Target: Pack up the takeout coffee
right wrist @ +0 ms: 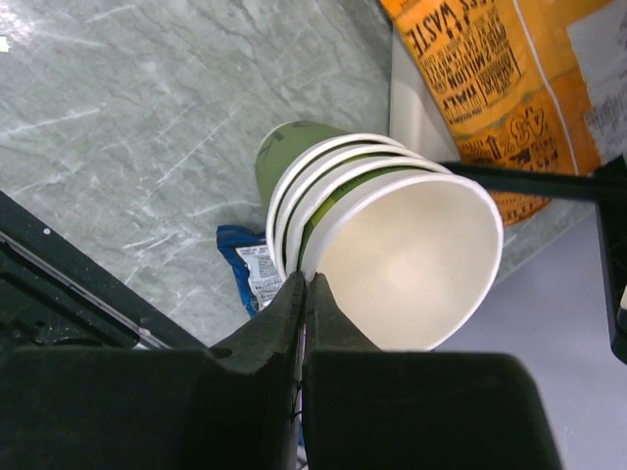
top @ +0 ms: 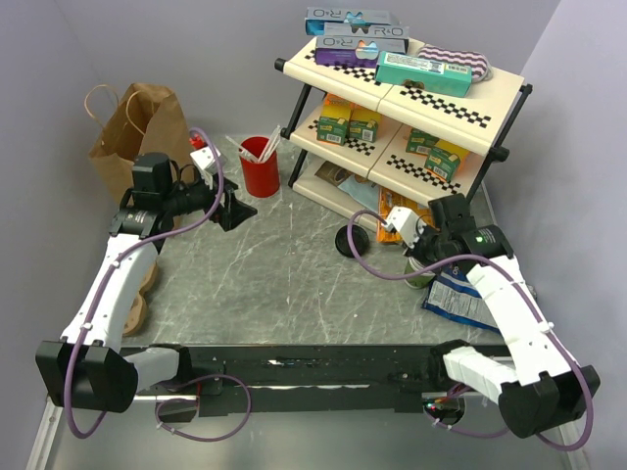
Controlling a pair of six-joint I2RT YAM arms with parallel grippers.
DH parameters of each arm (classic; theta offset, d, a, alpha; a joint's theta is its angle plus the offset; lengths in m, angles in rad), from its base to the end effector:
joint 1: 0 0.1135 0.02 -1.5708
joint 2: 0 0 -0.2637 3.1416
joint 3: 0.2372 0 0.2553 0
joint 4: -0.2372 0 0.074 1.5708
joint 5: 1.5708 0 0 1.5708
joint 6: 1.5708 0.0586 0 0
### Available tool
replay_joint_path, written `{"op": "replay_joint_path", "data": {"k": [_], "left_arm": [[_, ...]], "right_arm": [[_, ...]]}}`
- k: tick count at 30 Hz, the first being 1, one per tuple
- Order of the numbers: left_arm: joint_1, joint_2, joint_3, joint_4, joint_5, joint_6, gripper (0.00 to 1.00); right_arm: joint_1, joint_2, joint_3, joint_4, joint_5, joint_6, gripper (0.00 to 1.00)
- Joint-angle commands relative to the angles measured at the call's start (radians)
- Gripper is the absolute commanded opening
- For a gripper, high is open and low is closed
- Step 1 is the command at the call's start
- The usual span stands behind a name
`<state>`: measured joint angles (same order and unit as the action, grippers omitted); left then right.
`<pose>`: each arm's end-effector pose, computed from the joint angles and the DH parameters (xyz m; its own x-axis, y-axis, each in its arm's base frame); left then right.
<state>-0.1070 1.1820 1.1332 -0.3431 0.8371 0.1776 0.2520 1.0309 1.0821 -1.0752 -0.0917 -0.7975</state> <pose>0.2693 -0.0727 0.3621 -0.2406 0.1448 -0.9598 0.8092 0.5760 -0.1159 0.1904 0.0546 0.2992 -0.3671 -0.8304 -0.4192 -0.7976 0.5129 -0.3174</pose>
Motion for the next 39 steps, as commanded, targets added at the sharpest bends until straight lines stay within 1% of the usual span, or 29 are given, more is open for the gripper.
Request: {"op": "replay_joint_path", "data": {"k": [1,2,4,6,9,10,13,15,16,17,18,20,21,22,24,25,26,27,28,29,30,32,33,34,35,36,37,38,39], "left_arm": [[-0.011,-0.025,0.0,0.019,0.017,-0.003,0.97],[-0.013,-0.025,0.003,0.021,0.017,-0.001,0.97],[-0.014,-0.024,0.005,0.021,0.017,-0.003,0.97],[-0.016,-0.022,0.007,0.021,0.016,-0.003,0.97],[-0.016,-0.024,0.005,0.023,0.011,-0.001,0.97],[-0.016,-0.024,0.002,0.023,0.011,-0.003,0.97],[-0.016,-0.027,-0.001,0.019,0.016,-0.004,0.97],[-0.016,-0.025,0.0,0.016,0.014,-0.001,0.97],[-0.016,-0.025,0.002,0.013,0.016,0.0,0.97],[-0.016,-0.024,0.002,0.015,0.016,0.0,0.97],[-0.016,-0.022,0.002,0.015,0.017,-0.001,0.97],[-0.017,-0.022,0.003,0.018,0.017,-0.001,0.97],[-0.017,-0.021,0.004,0.019,0.019,-0.001,0.97],[-0.019,-0.019,0.002,0.021,0.017,-0.001,0.97],[-0.019,-0.018,0.005,0.018,0.019,0.0,0.97],[-0.022,-0.019,0.004,0.018,0.019,0.002,0.97],[-0.022,-0.019,0.002,0.019,0.017,0.002,0.97],[-0.02,-0.021,-0.001,0.021,0.017,0.0,0.97],[-0.022,-0.021,-0.003,0.021,0.019,-0.001,0.97],[-0.02,-0.019,-0.003,0.021,0.02,-0.001,0.97],[-0.02,-0.019,-0.004,0.023,0.02,-0.003,0.97],[-0.022,-0.018,-0.007,0.029,0.02,-0.007,0.97],[-0.02,-0.018,-0.007,0.029,0.023,-0.007,0.97],[-0.022,-0.015,-0.004,0.027,0.023,-0.009,0.97],[-0.023,-0.015,-0.004,0.029,0.022,-0.009,0.97],[-0.023,-0.013,-0.004,0.03,0.022,-0.009,0.97],[-0.022,-0.012,-0.004,0.033,0.025,-0.012,0.97],[-0.022,-0.01,-0.006,0.035,0.025,-0.01,0.97],[-0.023,-0.007,-0.004,0.035,0.026,-0.013,0.97]], "right_arm": [[-0.003,0.034,0.061,0.014,0.082,0.052,0.0],[-0.002,0.035,0.062,0.017,0.086,0.038,0.0],[-0.005,0.011,0.074,0.012,0.023,0.023,0.0],[-0.007,-0.003,0.076,0.026,0.023,0.029,0.0],[-0.031,0.033,0.101,-0.009,0.003,0.058,0.0],[-0.031,0.034,0.095,0.001,0.03,0.066,0.0],[-0.069,0.049,0.136,-0.023,-0.029,0.086,0.0],[-0.053,0.037,0.122,0.01,0.021,0.064,0.0],[-0.059,0.049,0.139,-0.012,-0.008,0.072,0.0],[-0.112,0.069,0.201,-0.046,-0.082,0.078,0.0],[-0.112,0.098,0.217,-0.07,-0.059,0.08,0.0],[-0.071,0.086,0.184,-0.036,0.018,0.061,0.0],[-0.109,0.086,0.203,-0.041,-0.117,0.069,0.0],[-0.15,0.101,0.258,-0.107,-0.185,0.061,0.0],[-0.094,0.109,0.231,-0.073,-0.041,0.052,0.0],[-0.076,0.101,0.202,-0.069,-0.033,0.044,0.0],[-0.159,0.115,0.229,-0.098,-0.221,0.046,0.0],[-0.184,0.136,0.264,-0.138,-0.241,0.037,0.0],[-0.172,0.147,0.266,-0.141,-0.173,0.05,0.0],[-0.07,0.135,0.231,-0.12,-0.075,0.034,0.0],[-0.039,0.117,0.175,-0.095,-0.003,0.009,0.0],[-0.101,0.09,0.205,-0.08,-0.132,0.012,0.0],[-0.094,0.09,0.194,-0.074,-0.053,0.021,0.0],[-0.05,0.093,0.17,-0.065,0.019,0.002,0.0],[-0.019,0.095,0.156,-0.062,0.058,-0.003,0.0],[-0.057,0.093,0.189,-0.074,-0.054,-0.005,0.0],[-0.081,0.097,0.208,-0.101,-0.081,-0.012,0.0],[-0.076,0.09,0.202,-0.091,-0.053,-0.006,0.0],[-0.022,0.087,0.173,-0.1,-0.019,-0.026,0.0]]}}
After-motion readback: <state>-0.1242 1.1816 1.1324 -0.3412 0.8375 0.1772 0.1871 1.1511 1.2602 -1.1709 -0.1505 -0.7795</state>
